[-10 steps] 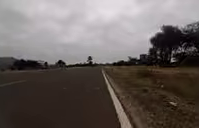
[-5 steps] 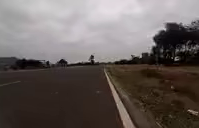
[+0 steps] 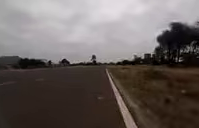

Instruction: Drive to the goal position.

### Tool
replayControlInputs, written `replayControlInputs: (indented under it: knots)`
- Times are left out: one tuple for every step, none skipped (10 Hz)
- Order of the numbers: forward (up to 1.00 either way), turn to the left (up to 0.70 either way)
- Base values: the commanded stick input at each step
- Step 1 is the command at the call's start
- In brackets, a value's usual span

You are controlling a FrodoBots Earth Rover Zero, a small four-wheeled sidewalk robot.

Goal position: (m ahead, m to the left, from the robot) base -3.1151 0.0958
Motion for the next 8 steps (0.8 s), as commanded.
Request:
replayControlInputs:
  knots:
    - [0.85, -0.09]
    - [0.85, -0.01]
    - [0.85, -0.03]
    - [0.85, -0.05]
    - [0.85, -0.18]
    - [0.85, -0.21]
    - [0.85, -0.06]
    - [0.85, -0.07]
